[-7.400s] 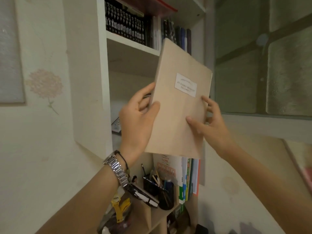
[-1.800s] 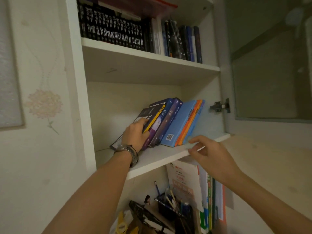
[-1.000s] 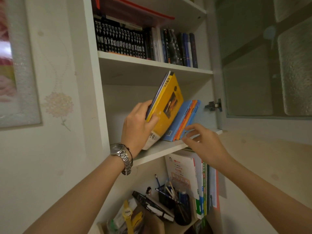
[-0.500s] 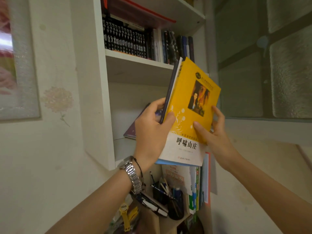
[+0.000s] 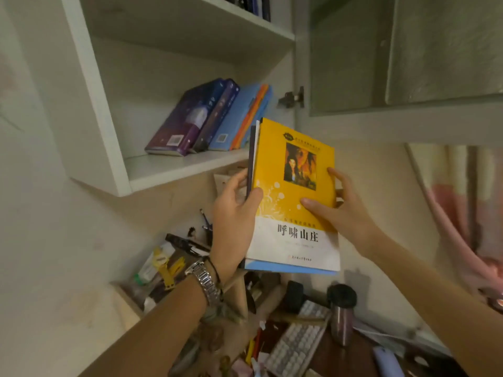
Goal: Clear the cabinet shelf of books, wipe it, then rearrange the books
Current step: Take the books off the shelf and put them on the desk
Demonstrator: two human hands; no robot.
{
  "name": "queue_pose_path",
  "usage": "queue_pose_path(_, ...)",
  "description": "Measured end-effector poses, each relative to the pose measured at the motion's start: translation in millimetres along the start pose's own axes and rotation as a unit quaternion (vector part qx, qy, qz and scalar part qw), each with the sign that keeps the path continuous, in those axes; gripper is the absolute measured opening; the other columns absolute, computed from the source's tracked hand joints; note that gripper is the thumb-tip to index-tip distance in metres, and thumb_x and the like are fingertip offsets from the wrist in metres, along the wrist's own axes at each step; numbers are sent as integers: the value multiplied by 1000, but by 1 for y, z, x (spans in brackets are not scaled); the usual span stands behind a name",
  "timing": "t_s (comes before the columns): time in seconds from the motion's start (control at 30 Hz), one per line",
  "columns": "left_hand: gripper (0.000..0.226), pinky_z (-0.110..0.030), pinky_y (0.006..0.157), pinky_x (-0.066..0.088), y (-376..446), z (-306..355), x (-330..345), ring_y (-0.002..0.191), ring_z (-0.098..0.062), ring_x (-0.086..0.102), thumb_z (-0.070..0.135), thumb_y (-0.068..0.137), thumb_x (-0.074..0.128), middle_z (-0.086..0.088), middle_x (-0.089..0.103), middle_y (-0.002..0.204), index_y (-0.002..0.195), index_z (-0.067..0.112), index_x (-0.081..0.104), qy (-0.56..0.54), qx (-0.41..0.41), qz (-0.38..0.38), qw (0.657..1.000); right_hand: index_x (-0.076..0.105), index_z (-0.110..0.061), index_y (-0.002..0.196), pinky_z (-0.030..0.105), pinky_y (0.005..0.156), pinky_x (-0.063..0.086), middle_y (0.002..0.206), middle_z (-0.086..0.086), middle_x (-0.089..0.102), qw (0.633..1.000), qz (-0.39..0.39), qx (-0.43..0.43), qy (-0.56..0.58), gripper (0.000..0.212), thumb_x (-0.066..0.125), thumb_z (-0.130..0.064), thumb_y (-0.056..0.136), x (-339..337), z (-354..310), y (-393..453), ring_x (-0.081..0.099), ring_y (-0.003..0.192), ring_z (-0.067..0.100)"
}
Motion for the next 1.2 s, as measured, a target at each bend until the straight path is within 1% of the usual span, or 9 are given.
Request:
queue_pose_path(0.13,47,-15,63,51,-25,-45,16,91,-7,67,10,92,56,10,62,116,135,26,47,9,-50,-40,998,28,-34,140,16,60,52,102,-14,50,998,11,67,-16,83,78,-20,76,-12,44,-25,59,86,5)
queue_pose_path(0.3,44,-12,57,50,-71,-108,33,74,3,67,9,93,55,26,68,87,128,34,46,27,-133,-111,985,29,-28,142,16,60,52,98,-15,50,986,14,153,-67,82,78,-14,78,-29,110,-64,58,81,3)
queue_pose_path(0.47,45,-22,71,55,-128,-179,42,84,-3,68,12,91,57,21,69,97,128,35,45,36,-235,-172,956,29,-23,142,12,49,49,110,-3,50,961,-10,271,-63,78,71,1,81,-39,176,-118,54,79,6)
queue_pose_path(0.6,41,-27,77,55,-173,-227,44,89,-8,68,10,93,54,23,66,99,123,36,46,35,-305,-215,927,25,-29,145,37,80,57,135,6,44,931,-31,356,-74,87,74,0,79,-37,228,-164,57,107,25)
queue_pose_path(0.7,38,-27,77,55,-208,-260,42,87,-3,67,10,94,53,26,64,98,114,42,47,39,-350,-236,906,19,-28,148,42,88,52,141,8,38,912,-53,394,-105,92,73,1,79,-33,260,-199,50,120,29)
queue_pose_path(0.87,40,-35,84,54,-265,-308,35,89,-7,67,9,95,52,20,65,102,120,39,45,57,-415,-256,871,17,-21,149,27,72,51,134,10,43,890,-86,428,-136,93,69,8,79,-22,298,-245,50,102,19)
queue_pose_path(0.97,41,-33,83,54,-285,-328,34,89,-5,66,2,94,50,20,64,100,125,30,45,42,-450,-255,855,14,-21,150,31,71,52,137,11,39,877,-86,452,-140,96,68,11,77,-14,320,-261,48,105,19)
queue_pose_path(1.07,45,-47,89,52,-297,-350,30,93,-17,66,-3,92,49,15,67,98,129,22,47,51,-474,-244,844,18,-29,148,41,74,57,121,5,47,870,-71,465,-144,97,69,11,76,-11,341,-275,55,99,22)
queue_pose_path(1.2,47,-52,88,50,-307,-373,28,94,-27,64,-2,88,53,10,68,97,125,27,50,100,-467,-266,837,26,-26,146,41,73,56,109,1,48,866,-48,481,-127,90,69,12,76,-6,361,-291,56,101,24)
Point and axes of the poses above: each hand's wrist, its own y-axis towards the middle knuckle, its own x-axis out of the palm, z = x × y, the point moved 7 cm from there along y, towards the middle knuckle
